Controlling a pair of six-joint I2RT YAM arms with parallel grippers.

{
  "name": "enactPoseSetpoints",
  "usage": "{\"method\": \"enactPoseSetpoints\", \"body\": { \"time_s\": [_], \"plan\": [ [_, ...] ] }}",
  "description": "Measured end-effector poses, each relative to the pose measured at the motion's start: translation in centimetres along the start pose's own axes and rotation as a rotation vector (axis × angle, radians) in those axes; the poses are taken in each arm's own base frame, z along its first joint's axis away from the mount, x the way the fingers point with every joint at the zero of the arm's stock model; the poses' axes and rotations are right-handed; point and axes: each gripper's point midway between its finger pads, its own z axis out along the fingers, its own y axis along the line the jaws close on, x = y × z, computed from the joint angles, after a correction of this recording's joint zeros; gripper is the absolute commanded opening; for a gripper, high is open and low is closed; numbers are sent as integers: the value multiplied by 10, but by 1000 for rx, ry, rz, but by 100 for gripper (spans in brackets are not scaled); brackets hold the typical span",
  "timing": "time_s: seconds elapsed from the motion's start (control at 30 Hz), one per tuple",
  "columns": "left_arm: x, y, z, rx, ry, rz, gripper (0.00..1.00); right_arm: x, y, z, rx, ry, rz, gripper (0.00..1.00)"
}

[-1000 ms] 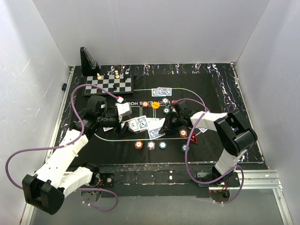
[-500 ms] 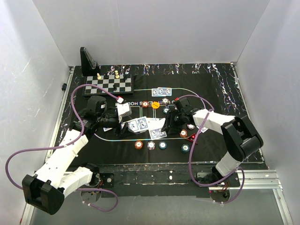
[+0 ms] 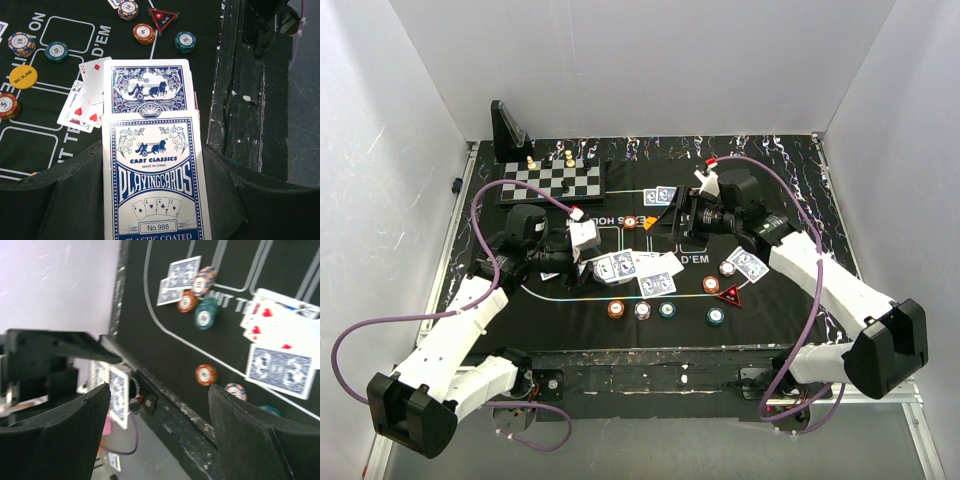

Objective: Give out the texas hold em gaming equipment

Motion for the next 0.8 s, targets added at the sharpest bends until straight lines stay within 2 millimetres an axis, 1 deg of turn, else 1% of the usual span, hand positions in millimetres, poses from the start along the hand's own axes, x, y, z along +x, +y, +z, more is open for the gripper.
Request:
{"method": "enactPoseSetpoints", "body": {
  "time_s": [0.1,0.17,0.23,0.3,0.43,0.57,0.7,0.8],
  "plan": [
    [0,0,0,0,0,0,27,4,25,-4,-112,31,0,87],
    [0,0,0,0,0,0,27,10,35,-3,-158,66,0,88],
    [0,0,0,-1,-1,1,27,22,42,2,-185,116,-7,88],
    [-1,1,0,-1,-2,3,27,36,46,8,-200,171,-11,89],
    [-2,1,0,-2,-5,6,27,56,53,17,-220,241,-5,89],
    [-2,1,0,-3,-6,3,27,62,59,20,-251,257,-6,88],
    [-4,3,1,-6,-12,0,27,67,58,24,-263,264,14,80],
    [-6,3,1,-7,-16,-1,28,69,55,30,-260,269,35,74]
  ]
}}
